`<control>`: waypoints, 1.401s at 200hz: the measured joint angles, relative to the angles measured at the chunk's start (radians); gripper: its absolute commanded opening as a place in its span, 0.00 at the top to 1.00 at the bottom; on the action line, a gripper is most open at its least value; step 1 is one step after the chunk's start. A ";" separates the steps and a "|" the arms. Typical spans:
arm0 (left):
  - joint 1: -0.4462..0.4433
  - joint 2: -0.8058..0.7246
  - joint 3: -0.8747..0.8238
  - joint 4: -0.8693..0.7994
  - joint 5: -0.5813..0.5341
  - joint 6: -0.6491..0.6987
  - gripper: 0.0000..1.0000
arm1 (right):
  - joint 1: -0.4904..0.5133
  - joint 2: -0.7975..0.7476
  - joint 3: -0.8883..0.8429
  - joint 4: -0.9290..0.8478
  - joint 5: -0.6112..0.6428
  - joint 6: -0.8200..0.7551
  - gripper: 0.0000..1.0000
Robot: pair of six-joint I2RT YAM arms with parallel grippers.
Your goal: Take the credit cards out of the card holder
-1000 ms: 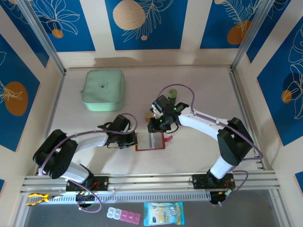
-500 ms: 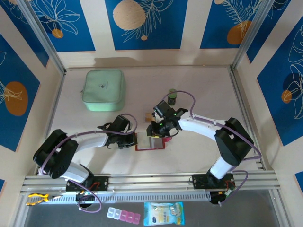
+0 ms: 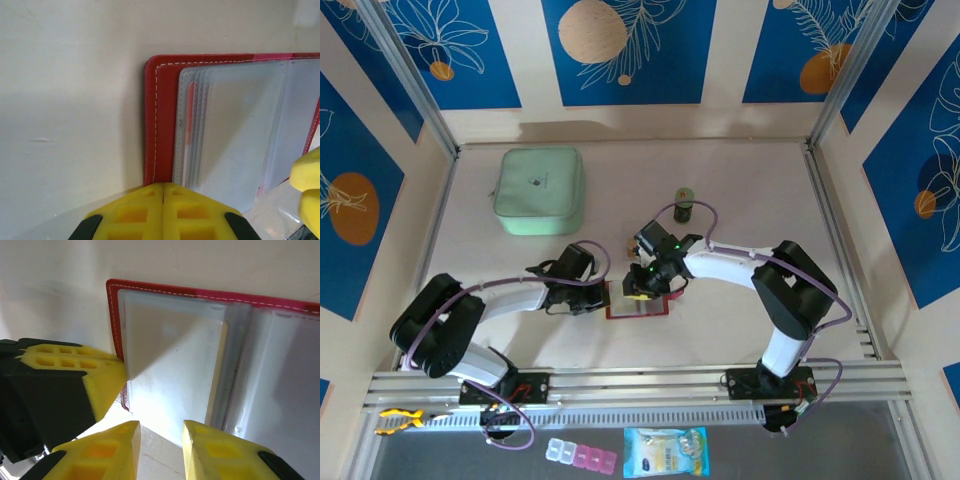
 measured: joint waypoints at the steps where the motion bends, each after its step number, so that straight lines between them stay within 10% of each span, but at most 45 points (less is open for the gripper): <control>1: 0.000 0.000 0.000 0.000 0.000 0.000 0.97 | 0.000 0.000 0.000 0.000 0.000 0.000 0.70; 280: -0.001 -0.039 0.000 -0.065 -0.035 0.008 0.95 | 0.008 0.056 0.011 -0.048 0.072 -0.017 0.74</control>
